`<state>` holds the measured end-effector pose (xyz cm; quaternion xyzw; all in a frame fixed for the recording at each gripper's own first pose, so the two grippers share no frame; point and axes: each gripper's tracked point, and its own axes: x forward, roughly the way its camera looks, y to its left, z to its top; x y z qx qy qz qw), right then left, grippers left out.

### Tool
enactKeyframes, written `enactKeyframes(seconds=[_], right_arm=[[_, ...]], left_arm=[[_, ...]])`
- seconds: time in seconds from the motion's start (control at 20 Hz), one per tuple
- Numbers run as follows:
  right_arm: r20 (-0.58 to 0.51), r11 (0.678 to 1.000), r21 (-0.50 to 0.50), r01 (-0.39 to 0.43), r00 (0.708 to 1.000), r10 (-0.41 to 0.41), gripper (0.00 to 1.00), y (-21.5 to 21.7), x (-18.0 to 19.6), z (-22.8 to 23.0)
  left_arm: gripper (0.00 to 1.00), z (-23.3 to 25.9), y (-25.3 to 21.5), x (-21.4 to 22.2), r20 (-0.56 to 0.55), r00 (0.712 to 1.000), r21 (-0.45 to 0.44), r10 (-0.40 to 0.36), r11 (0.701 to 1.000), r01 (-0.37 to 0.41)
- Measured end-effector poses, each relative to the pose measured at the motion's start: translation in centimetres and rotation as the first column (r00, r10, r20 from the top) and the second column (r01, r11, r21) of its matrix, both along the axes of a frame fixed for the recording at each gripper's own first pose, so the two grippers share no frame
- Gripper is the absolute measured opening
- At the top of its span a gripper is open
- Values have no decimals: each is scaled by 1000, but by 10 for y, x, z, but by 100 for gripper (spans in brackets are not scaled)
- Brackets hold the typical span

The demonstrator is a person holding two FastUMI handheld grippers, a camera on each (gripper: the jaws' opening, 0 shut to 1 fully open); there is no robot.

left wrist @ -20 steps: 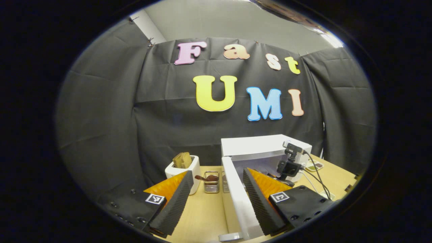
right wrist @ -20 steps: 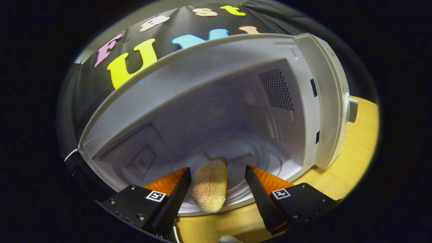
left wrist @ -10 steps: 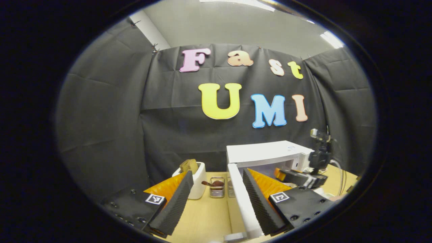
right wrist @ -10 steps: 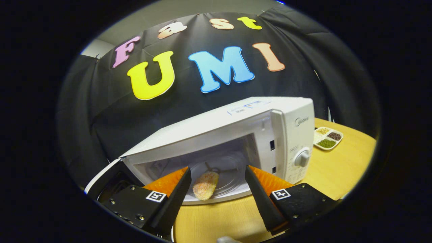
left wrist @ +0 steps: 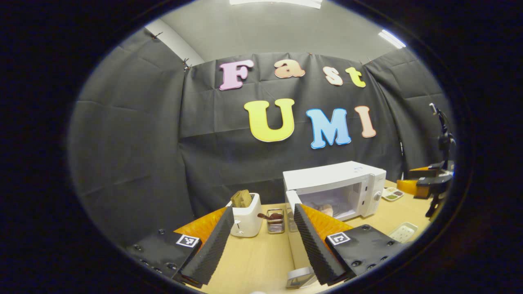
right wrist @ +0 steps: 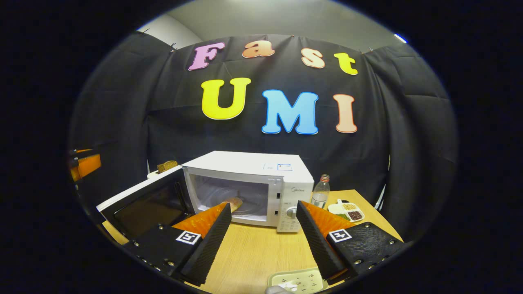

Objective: Open the microwave oven with the left hand, put the food in, and close the microwave oven.

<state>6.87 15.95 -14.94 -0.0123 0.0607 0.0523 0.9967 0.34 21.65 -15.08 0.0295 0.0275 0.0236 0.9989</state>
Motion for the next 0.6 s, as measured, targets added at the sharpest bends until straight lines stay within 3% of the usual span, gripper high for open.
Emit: enactKeyframes(seconds=[0.1,0.15,0.3,0.6], right_arm=[[-10,999,35,23,1000,-23,98,-16,-17,7],[-19,999,33,31,999,-30,98,-25,-24,10],[7,998,-12,61,998,-61,98,-49,-39,28],[39,995,-65,69,997,-66,98,-64,-47,56]], left_arm=[[100,-6,2,-5,-1,1000,11,8,1000,-8],[95,-11,1,-9,-12,1000,6,2,1000,-2],[98,-32,8,-21,-30,1000,17,0,1000,1],[99,-109,50,-43,-144,983,69,118,992,-109]])
